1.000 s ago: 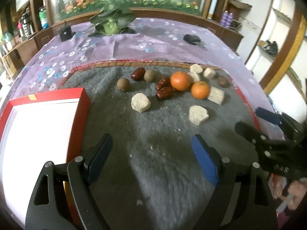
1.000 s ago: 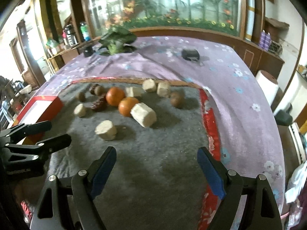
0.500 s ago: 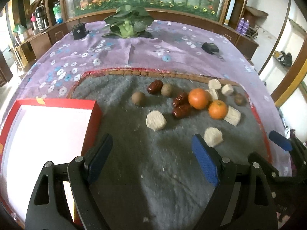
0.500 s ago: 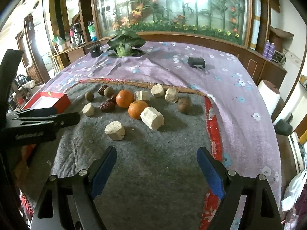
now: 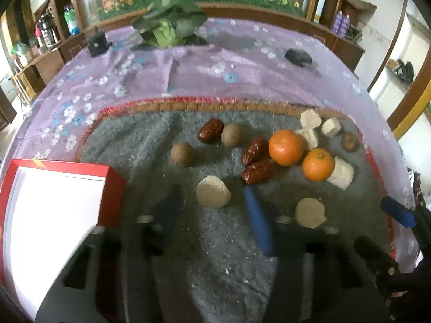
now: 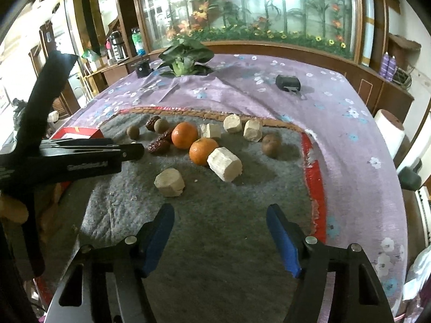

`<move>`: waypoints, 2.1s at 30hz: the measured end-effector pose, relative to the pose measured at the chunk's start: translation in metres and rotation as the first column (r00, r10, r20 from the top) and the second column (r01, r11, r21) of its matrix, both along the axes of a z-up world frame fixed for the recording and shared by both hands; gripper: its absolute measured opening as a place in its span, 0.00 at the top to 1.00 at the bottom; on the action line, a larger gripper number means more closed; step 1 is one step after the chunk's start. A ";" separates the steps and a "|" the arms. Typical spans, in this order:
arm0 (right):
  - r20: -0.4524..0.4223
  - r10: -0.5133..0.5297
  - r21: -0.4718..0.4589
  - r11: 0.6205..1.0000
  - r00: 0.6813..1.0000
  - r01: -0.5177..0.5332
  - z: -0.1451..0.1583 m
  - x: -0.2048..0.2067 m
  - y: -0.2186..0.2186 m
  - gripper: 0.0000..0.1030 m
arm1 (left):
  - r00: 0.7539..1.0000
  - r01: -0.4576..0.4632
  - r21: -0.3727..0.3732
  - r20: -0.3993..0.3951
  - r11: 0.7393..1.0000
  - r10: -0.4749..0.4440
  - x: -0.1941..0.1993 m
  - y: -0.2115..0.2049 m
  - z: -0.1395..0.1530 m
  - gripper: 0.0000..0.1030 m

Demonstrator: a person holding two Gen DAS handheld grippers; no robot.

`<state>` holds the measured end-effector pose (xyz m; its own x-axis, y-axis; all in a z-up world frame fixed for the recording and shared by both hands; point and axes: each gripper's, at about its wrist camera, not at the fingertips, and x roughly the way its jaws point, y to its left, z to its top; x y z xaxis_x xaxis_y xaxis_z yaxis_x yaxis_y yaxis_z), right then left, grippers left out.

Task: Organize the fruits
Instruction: 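Move both grippers toward the white pieces on the mat, then grasp a white round piece with the right gripper while the left grasps another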

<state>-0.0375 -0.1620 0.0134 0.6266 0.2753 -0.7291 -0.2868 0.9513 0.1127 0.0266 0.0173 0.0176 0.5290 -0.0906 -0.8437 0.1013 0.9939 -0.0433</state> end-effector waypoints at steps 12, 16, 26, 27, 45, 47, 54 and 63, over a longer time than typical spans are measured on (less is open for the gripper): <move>-0.005 0.025 0.010 1.000 1.000 -0.025 0.000 0.002 0.006 0.34 | 0.999 0.016 -0.106 -0.047 0.994 -0.021 -0.004 0.016 0.000 0.74; -0.005 0.045 0.005 0.999 0.999 -0.045 0.000 0.001 0.012 0.34 | 0.999 0.023 -0.147 -0.031 0.989 -0.028 -0.011 0.025 0.017 0.74; -0.001 0.141 0.018 0.990 0.990 -0.141 -0.002 0.017 0.036 0.34 | 1.000 0.014 -0.136 0.006 0.991 -0.013 -0.036 0.039 0.036 0.74; -0.004 0.143 0.016 0.990 0.990 -0.143 -0.003 0.020 0.038 0.34 | 1.000 0.010 -0.131 0.010 0.991 -0.009 -0.038 0.039 0.036 0.74; -0.021 0.187 -0.074 0.979 0.982 -0.188 -0.003 0.030 0.064 0.72 | 0.999 -0.024 -0.095 0.032 0.995 0.027 -0.049 0.046 0.037 0.74; -0.008 0.182 -0.071 0.981 0.983 -0.182 0.002 0.027 0.066 0.72 | 0.999 -0.029 -0.097 0.036 0.995 0.033 -0.051 0.048 0.040 0.74; 0.017 0.198 -0.073 0.978 0.980 -0.196 0.015 0.015 0.082 0.72 | 0.997 -0.054 -0.087 0.059 0.995 0.059 -0.061 0.056 0.049 0.74; 0.038 0.280 -0.044 0.960 0.959 -0.278 0.031 0.011 0.121 0.72 | 0.991 -0.111 -0.082 0.069 0.990 0.117 -0.070 0.087 0.056 0.74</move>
<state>-0.0263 -0.0406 0.0448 0.5602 0.4167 -0.7159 -0.5453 0.8361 0.0600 -0.0435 0.1041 0.0740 0.6000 -0.0895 -0.7950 -0.0071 0.9931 -0.1171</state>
